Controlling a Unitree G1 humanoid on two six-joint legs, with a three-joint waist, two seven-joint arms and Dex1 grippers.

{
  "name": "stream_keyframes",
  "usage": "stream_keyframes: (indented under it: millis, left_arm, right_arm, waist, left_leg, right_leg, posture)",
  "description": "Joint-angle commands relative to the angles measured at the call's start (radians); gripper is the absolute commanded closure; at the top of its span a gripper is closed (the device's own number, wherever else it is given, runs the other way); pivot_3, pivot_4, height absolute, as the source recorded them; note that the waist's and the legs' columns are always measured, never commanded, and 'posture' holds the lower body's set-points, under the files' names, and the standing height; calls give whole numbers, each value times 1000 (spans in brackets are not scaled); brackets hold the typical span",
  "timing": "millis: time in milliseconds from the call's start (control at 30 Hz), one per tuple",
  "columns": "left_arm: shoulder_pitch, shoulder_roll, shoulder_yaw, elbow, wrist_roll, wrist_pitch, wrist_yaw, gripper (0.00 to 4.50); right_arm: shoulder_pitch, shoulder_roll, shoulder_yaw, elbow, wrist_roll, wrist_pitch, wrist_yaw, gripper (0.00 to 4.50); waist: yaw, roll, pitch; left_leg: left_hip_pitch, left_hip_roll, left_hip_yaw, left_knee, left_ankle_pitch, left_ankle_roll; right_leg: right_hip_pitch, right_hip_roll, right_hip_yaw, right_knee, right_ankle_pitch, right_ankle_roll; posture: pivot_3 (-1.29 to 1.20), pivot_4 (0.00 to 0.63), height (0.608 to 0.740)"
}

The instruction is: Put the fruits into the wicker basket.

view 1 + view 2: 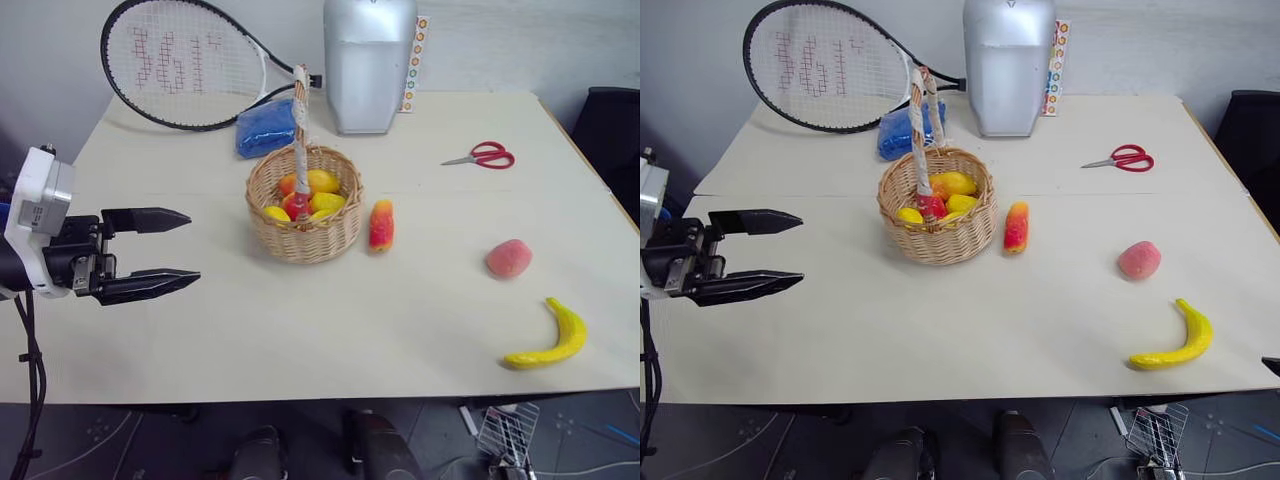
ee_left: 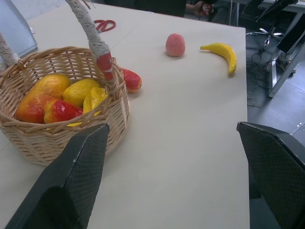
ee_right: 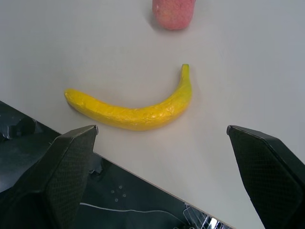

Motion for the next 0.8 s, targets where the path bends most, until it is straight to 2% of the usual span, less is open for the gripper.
stream_keyframes:
  millis: [33, 500, 800]
  left_arm:
    - [27, 20, -2, -16, 42, -44, -28, 0]
    - [48, 5, -48, -15, 131, -127, -16, 0]
    - [-6, -5, -61, 8, 102, -106, 1, 0]
  right_arm:
    - [-11, -9, -28, 26, 3, -26, 16, 19]
    - [-35, -12, -21, 97, -49, -127, -17, 19]
    - [-28, -11, -24, 116, -50, -142, -5, 19]
  waist:
    - [2, 0, 0]
    - [5, 1, 0]
    - [5, 1, 0]
  left_leg:
    - [0, 0, 0, 0, 0, 0]
    - [0, 0, 0, 0, 0, 0]
    - [0, 0, 0, 0, 0, -1]
  right_leg:
    - [0, 0, 0, 0, 0, 0]
    - [0, -1, 1, 0, 0, 0]
    - [0, -1, 1, 0, 0, 0]
  posture:
    - [0, 150, 740]
    - [0, 150, 740]
    - [0, 150, 740]
